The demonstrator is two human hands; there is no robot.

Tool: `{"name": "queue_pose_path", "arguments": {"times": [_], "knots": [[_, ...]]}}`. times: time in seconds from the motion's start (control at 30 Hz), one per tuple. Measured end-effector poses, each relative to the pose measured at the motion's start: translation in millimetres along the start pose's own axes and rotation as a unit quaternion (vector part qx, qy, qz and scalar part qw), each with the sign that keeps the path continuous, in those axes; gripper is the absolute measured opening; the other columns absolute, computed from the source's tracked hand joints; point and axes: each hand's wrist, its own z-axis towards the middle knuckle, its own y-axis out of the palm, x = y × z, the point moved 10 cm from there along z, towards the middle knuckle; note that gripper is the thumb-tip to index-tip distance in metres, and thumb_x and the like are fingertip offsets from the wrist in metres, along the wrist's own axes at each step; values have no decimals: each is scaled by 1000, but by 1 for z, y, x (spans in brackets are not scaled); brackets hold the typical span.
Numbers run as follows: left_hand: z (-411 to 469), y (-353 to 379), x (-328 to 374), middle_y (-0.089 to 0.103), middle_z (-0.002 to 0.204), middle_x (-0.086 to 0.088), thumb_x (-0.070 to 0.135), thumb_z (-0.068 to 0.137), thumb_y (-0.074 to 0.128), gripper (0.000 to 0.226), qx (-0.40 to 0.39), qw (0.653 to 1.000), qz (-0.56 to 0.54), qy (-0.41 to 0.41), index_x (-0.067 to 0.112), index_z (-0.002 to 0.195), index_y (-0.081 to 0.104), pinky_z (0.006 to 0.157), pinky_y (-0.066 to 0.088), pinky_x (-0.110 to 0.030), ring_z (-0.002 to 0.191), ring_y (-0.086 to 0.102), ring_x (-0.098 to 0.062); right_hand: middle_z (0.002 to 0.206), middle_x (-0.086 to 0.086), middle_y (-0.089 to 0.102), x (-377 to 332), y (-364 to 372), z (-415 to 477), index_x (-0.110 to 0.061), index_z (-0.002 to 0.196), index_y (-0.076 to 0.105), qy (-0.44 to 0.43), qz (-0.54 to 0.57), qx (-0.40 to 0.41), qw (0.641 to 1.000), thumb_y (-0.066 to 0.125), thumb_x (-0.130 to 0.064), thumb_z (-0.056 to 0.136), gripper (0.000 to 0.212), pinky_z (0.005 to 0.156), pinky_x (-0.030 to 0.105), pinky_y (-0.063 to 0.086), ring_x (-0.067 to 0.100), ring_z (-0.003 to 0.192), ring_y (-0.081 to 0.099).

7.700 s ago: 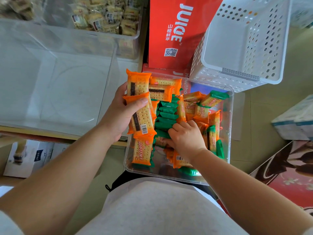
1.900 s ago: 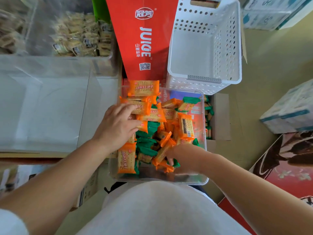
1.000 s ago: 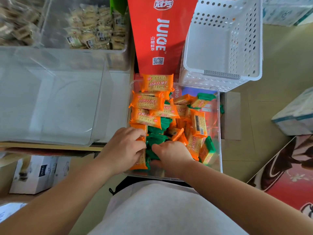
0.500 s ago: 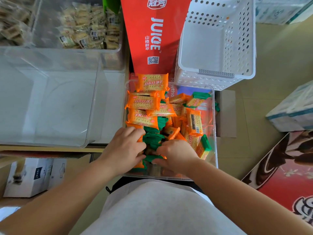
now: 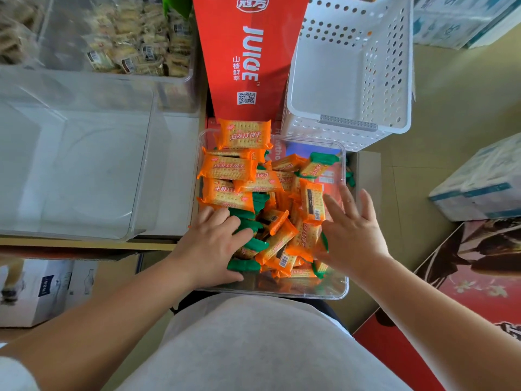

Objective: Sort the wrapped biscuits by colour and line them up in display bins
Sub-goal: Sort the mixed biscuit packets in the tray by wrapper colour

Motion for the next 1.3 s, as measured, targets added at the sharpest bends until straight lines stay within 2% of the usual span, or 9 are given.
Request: {"name": "queue_pose_path", "arguments": {"times": [0.17, 0.33, 0.43, 0.53, 0.63, 0.87, 1.0, 1.1, 1.3], "knots": [[5, 7, 9, 60, 98, -3, 54, 56, 87, 60, 6, 999, 38, -7, 21, 103, 69, 88, 35, -46, 98, 50, -28, 127, 10, 59, -7, 2, -2, -22, 97, 73, -20, 64, 73, 995, 77, -63, 68, 49, 113, 72, 16, 42, 145, 27], [7, 2, 4, 62, 89, 0, 41, 58, 90, 43, 48, 999, 10, -15, 18, 88, 69, 86, 41, -46, 93, 53, -26, 78, -8, 69, -14, -8, -14, -28, 91, 60, -69, 124, 128, 982, 82, -49, 72, 36, 106, 52, 34, 25, 108, 61], [8, 0, -1, 63, 88, 2, 45, 59, 90, 43, 43, 999, 16, -18, 17, 84, 68, 88, 40, -45, 92, 54, -24, 83, -8, 72, -11, -28, -25, -27, 105, 64, -84, 220, 137, 962, 81, -40, 78, 35, 70, 36, 54, 22, 79, 67], [8, -3, -2, 60, 84, 1, 46, 61, 87, 42, 44, 999, 22, -15, 17, 79, 63, 88, 42, -45, 90, 54, -24, 79, -10, 71, -12, -62, -35, -26, 101, 69, -108, 292, 199, 929, 87, -34, 72, 35, 49, 25, 50, 14, 60, 65], [7, -7, -2, 56, 78, 1, 46, 59, 86, 42, 42, 999, 19, -11, 16, 73, 59, 86, 42, -45, 87, 52, -24, 84, -15, 68, -32, -75, -30, -26, 98, 66, -141, 384, 170, 897, 87, -33, 75, 32, 54, 13, 42, 3, 63, 55], [-1, -3, -8, 62, 91, 1, 49, 56, 90, 44, 44, 999, -20, -4, 13, 77, 74, 92, 43, -47, 102, 54, -25, 100, -2, 72, -111, -31, -6, -18, 111, 69, -209, 399, 28, 892, 73, -27, 87, 26, 71, 31, 54, 15, 80, 64], [-9, -2, -15, 66, 113, 1, 53, 74, 79, 39, 52, 998, -24, 21, 18, 91, 79, 104, 35, -44, 121, 51, -23, 104, -4, 74, -126, -15, -1, -18, 113, 73, -219, 428, -27, 876, 70, -31, 92, 25, 74, 25, 51, 10, 85, 68], [-17, -5, -20, 66, 120, -1, 48, 75, 79, 36, 66, 997, -27, 15, 18, 93, 79, 109, 28, -44, 128, 49, -24, 100, -5, 67, -135, -9, 3, -17, 110, 74, -224, 441, -25, 869, 73, -30, 91, 23, 70, 17, 45, 9, 81, 62], [-26, -6, -22, 65, 127, -4, 38, 74, 80, 35, 82, 995, -49, -6, 14, 100, 77, 108, 27, -41, 129, 49, -26, 100, -1, 64, -138, -11, 11, -14, 102, 74, -212, 475, 9, 854, 73, -21, 91, 14, 78, 35, 54, 15, 83, 62]]}}
